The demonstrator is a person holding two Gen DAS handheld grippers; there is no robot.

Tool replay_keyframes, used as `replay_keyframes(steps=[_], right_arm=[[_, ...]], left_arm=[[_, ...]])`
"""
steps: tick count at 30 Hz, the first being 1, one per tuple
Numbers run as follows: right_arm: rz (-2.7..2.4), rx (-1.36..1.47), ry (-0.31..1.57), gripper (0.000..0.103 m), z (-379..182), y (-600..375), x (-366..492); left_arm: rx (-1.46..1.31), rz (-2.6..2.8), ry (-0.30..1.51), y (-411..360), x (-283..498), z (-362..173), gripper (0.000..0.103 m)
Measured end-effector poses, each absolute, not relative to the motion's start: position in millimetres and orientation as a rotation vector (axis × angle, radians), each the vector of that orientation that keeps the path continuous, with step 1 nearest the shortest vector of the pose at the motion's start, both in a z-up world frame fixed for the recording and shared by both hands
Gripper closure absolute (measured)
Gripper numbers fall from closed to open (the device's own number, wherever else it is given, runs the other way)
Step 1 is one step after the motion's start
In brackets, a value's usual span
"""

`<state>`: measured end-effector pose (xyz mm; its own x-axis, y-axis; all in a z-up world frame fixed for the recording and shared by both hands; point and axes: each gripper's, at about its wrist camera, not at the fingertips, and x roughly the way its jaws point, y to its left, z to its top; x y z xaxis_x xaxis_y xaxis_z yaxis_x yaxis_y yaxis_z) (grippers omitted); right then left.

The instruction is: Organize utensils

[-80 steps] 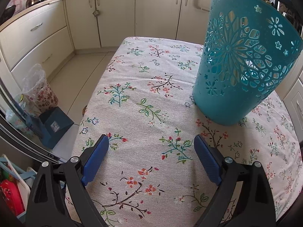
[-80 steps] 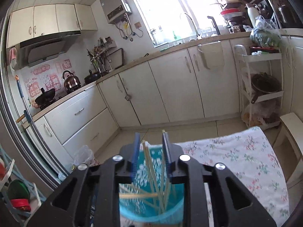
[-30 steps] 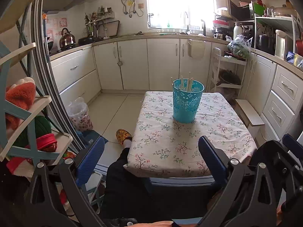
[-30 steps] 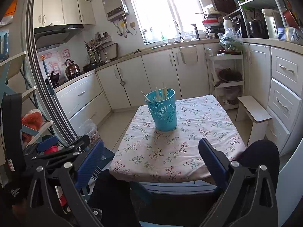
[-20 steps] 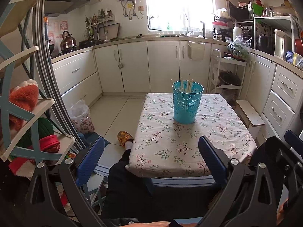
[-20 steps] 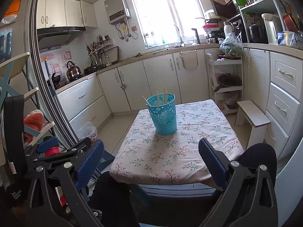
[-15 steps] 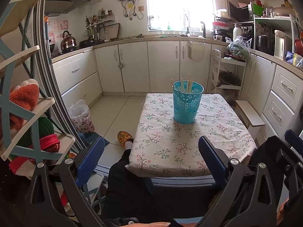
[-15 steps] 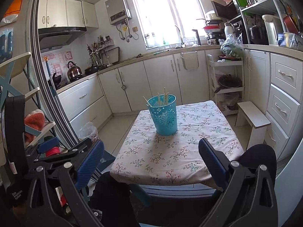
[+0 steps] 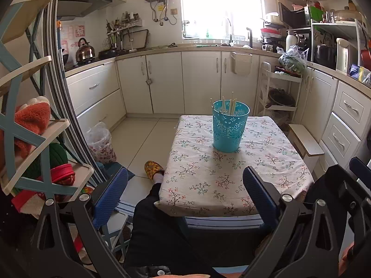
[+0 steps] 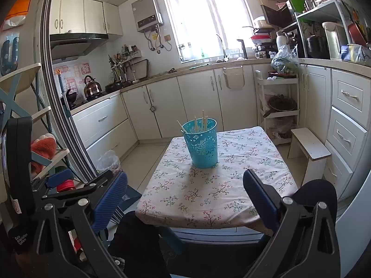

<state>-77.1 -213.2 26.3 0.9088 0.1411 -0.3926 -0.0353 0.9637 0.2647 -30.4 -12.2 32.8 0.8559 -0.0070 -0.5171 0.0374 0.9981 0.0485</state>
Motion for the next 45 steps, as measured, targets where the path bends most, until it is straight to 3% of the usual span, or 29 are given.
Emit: replay_keyframes(steps=[45], right_arm=[[0.096,0.226,0.417,0.007,25.1,-222.7,-81.6]], left_arm=[[0.047,-0.013,0.534,-14.0,-38.0,29.7,0.008]])
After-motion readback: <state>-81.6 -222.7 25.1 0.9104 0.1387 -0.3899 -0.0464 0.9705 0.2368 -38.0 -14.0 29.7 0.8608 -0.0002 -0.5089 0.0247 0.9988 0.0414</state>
